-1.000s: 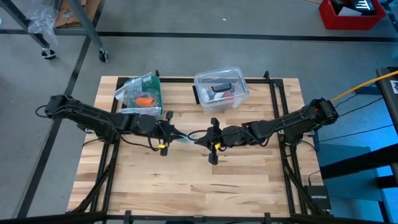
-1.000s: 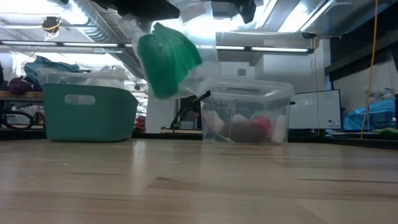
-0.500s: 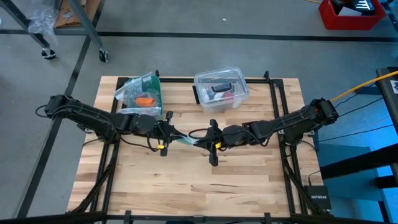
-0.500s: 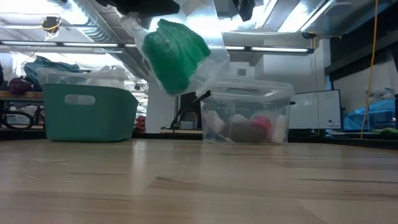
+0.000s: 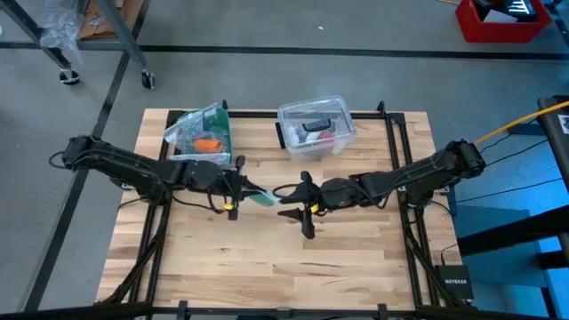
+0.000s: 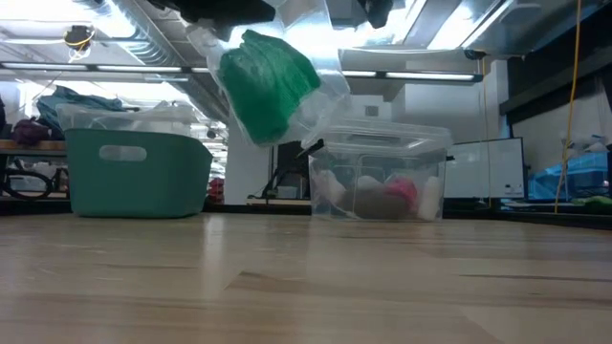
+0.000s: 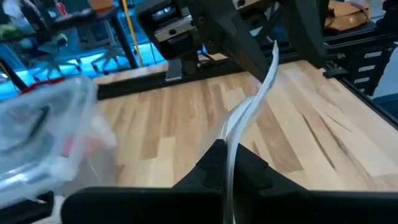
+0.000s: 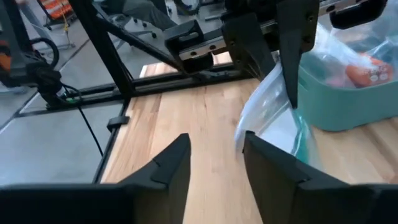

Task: Roll bandage
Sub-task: Put the transparent zip bag into the green bin, then return to Home Position

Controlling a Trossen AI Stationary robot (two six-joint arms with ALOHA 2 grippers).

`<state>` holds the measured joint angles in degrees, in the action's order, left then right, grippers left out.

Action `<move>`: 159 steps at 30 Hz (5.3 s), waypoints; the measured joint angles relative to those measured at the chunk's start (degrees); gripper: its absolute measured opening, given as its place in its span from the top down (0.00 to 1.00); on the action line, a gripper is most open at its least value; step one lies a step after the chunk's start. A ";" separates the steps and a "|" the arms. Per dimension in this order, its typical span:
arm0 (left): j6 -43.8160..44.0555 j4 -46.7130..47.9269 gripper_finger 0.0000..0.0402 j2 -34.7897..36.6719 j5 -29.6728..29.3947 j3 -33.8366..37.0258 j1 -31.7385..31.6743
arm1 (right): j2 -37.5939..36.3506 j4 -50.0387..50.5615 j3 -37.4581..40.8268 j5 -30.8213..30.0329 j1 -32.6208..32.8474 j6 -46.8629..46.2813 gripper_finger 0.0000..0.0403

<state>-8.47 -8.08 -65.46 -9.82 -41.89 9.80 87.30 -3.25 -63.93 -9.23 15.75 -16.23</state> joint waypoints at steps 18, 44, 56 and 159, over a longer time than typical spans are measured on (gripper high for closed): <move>-8.74 20.19 1.00 29.76 -10.03 0.00 -13.32 | -13.91 3.99 0.01 -3.76 -0.02 4.74 0.61; -14.01 55.21 1.00 40.30 -11.05 2.83 -33.15 | -13.83 7.75 0.01 -3.76 -0.02 7.76 0.61; -14.72 50.58 1.00 31.10 -8.81 13.45 -37.98 | -13.83 7.75 0.01 -3.78 -0.02 8.00 0.61; 4.00 4.88 0.58 62.63 25.75 41.33 -22.90 | -33.76 -26.02 57.10 -25.09 -0.03 0.90 0.61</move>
<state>-4.47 -3.20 -2.83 15.92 -0.56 -13.10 53.54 -29.28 -6.83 -34.32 15.71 -15.33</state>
